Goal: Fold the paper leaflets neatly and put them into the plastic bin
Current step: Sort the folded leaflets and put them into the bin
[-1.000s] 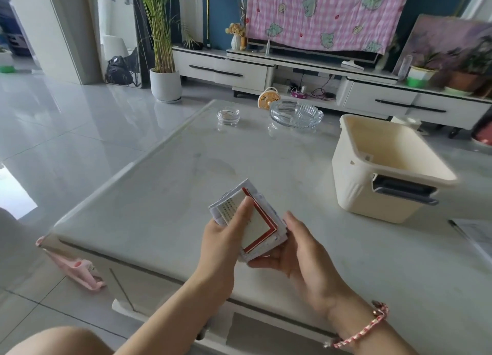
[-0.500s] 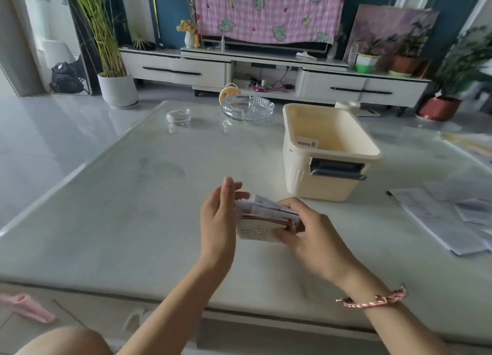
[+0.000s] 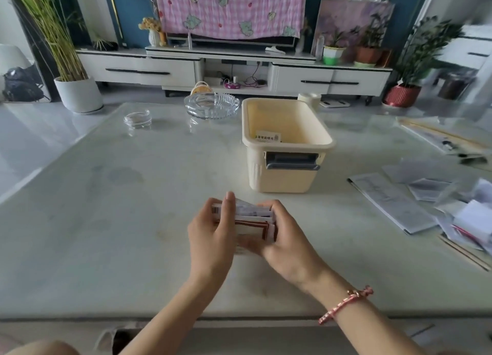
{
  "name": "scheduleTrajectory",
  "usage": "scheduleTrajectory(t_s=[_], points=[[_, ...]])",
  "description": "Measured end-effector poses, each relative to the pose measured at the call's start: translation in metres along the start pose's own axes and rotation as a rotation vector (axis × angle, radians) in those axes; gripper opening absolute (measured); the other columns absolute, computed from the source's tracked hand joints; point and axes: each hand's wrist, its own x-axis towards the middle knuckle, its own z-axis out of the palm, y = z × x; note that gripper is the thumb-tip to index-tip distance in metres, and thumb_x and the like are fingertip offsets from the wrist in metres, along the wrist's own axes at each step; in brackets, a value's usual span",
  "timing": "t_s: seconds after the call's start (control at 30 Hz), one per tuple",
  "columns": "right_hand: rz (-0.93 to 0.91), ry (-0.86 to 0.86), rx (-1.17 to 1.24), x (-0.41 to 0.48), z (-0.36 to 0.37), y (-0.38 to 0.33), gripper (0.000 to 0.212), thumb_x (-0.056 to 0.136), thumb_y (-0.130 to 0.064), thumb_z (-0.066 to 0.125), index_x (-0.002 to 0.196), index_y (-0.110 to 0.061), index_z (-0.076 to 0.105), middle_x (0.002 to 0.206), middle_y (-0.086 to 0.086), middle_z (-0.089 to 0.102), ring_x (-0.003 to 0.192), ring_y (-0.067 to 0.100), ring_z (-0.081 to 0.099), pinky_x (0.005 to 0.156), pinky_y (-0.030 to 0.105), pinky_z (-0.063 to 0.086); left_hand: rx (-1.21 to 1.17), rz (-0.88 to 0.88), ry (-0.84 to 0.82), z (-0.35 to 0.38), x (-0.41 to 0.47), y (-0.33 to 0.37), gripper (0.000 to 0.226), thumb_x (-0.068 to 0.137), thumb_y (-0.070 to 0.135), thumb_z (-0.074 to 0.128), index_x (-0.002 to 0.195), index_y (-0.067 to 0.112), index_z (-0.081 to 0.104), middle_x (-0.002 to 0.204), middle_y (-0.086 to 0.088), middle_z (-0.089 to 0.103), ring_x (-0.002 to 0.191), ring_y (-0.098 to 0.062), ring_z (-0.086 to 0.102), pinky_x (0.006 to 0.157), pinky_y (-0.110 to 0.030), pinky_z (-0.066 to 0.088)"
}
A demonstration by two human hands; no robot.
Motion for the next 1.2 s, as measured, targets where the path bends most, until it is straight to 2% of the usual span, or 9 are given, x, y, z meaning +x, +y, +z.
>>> scheduleTrajectory(t_s=[0.13,0.2,0.27,0.37,0.63,0.8,0.93,1.07,1.2], points=[[0.015,0.063,0.239,-0.014,0.012,-0.004,0.030,0.080,0.006,0.061,0.100,-0.015,0.051,0.095,0.003,0.066,0.084,0.012,0.066,0.071,0.026,0.056,0.106,0.027,0.163,0.014,-0.002,0.005,0.046,0.094,0.028,0.050,0.053,0.008,0.042,0.045,0.004,0.043,0.041,-0.006,0.041,0.042,-0.016,0.030],[0.021,0.228,0.315,-0.015,0.015,-0.009,0.010,0.085,-0.020,0.060,0.088,-0.013,0.054,0.080,-0.002,0.066,0.074,0.007,0.063,0.066,0.022,0.051,0.120,0.035,0.182,0.023,-0.007,0.009,0.048,0.095,0.027,0.048,0.052,0.009,0.036,0.043,0.005,0.037,0.040,-0.007,0.036,0.042,-0.018,0.028],[-0.016,0.466,0.202,-0.010,0.013,-0.008,0.037,0.094,-0.042,0.049,0.071,-0.012,0.050,0.061,-0.005,0.057,0.055,-0.001,0.053,0.053,0.011,0.040,0.130,0.035,0.182,0.034,-0.013,0.012,0.049,0.095,0.028,0.046,0.052,0.008,0.036,0.043,0.004,0.038,0.041,-0.008,0.035,0.042,-0.018,0.029],[-0.121,0.690,-0.039,-0.005,0.008,-0.005,0.044,0.088,-0.046,0.033,0.057,-0.016,0.042,0.048,-0.004,0.048,0.045,0.002,0.046,0.043,0.011,0.030,0.133,0.035,0.196,0.046,-0.022,0.013,0.047,0.095,0.028,0.044,0.053,0.008,0.035,0.044,0.001,0.040,0.042,-0.007,0.039,0.044,-0.016,0.031],[0.073,0.638,-0.214,0.003,-0.022,0.012,0.050,0.097,-0.043,0.034,0.053,-0.019,0.037,0.049,-0.003,0.046,0.046,0.007,0.045,0.045,0.017,0.031,0.252,-0.058,0.015,0.058,-0.024,0.009,0.037,0.095,0.029,0.045,0.063,0.012,0.050,0.055,0.004,0.052,0.051,-0.004,0.046,0.049,-0.007,0.035],[0.122,0.532,-0.818,-0.007,-0.025,0.017,0.049,0.101,-0.041,0.019,0.074,-0.019,0.054,0.075,0.004,0.064,0.068,0.023,0.059,0.058,0.030,0.033,0.569,-0.078,-0.154,0.057,-0.026,0.000,0.037,0.098,0.037,0.033,0.068,0.017,0.041,0.062,0.004,0.051,0.057,-0.010,0.044,0.051,-0.026,0.030],[0.079,0.645,-1.080,-0.009,-0.027,0.023,0.044,0.089,-0.030,0.035,0.048,-0.021,0.046,0.039,0.001,0.048,0.036,0.018,0.050,0.043,0.023,0.018,0.641,-0.018,-0.157,0.058,-0.028,-0.002,0.036,0.099,0.037,0.029,0.068,0.018,0.034,0.059,0.005,0.045,0.052,-0.009,0.037,0.049,-0.025,0.024],[0.113,0.614,-0.578,-0.002,-0.026,0.029,0.042,0.099,-0.037,0.031,0.059,-0.023,0.032,0.063,-0.004,0.048,0.060,0.017,0.041,0.059,0.030,0.028,0.535,0.034,-0.112,0.058,-0.027,-0.006,0.036,0.098,0.035,0.036,0.066,0.019,0.036,0.058,0.004,0.049,0.052,-0.009,0.040,0.048,-0.023,0.028],[0.065,0.640,-0.570,0.002,-0.015,0.029,0.050,0.098,-0.044,0.019,0.057,-0.022,0.037,0.061,-0.004,0.054,0.061,0.019,0.044,0.061,0.032,0.034,0.332,0.088,-0.100,0.056,-0.029,-0.011,0.034,0.093,0.028,0.050,0.062,0.015,0.044,0.055,0.009,0.060,0.056,-0.014,0.054,0.056,-0.028,0.041]])
